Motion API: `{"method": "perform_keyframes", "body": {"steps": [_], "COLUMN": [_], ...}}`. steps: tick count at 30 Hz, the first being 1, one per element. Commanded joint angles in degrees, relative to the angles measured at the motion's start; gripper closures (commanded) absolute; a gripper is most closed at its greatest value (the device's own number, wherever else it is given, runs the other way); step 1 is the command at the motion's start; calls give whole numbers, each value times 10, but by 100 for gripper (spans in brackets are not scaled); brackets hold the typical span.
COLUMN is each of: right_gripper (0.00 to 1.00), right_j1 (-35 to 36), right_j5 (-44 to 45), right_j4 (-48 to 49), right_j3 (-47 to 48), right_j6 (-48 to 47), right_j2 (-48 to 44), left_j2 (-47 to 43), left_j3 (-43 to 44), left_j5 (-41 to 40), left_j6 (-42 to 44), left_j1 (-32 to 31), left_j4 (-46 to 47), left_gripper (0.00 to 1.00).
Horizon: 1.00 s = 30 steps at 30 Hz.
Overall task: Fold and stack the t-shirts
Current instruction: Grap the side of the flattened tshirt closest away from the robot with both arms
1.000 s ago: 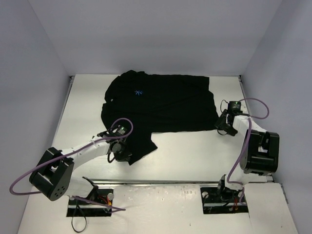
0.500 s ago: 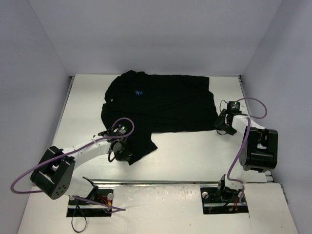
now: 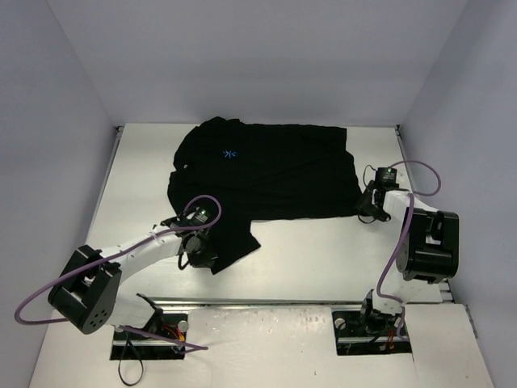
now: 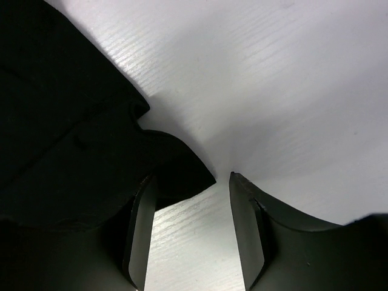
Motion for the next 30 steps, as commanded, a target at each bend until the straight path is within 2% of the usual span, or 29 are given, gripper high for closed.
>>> {"method": "perform_keyframes", "body": {"steps": [1, 6, 10, 11, 16, 26, 30], "right_gripper": [58, 71, 96, 99, 100, 100, 100], "right_j1": [6, 11, 18, 21, 29, 32, 32], "right_j5": [6, 1, -3, -5, -14, -9, -10], "right_j4": [15, 19, 17, 16, 2, -117, -164], "right_j3": [-4, 2, -1, -2, -5, -3, -17], "right_j6": [-3, -4, 2, 4, 15, 7, 13], "right_j2": [20, 40, 42, 38, -1, -111, -166], "left_j2": [-24, -27, -31, -34, -52, -89, -137], "left_j3": [36, 41, 45, 47, 76, 116, 124], "left_j5": [-20, -20, -20, -21, -26, -18, -18], "left_j6": [20, 28, 33, 35, 51, 68, 60], "left_j1": [6, 9, 10, 10, 19, 27, 27], "left_j4": [-21, -24, -30, -32, -52, -105, -153], "left_gripper": [100, 100, 100, 100, 100, 100, 100]}}
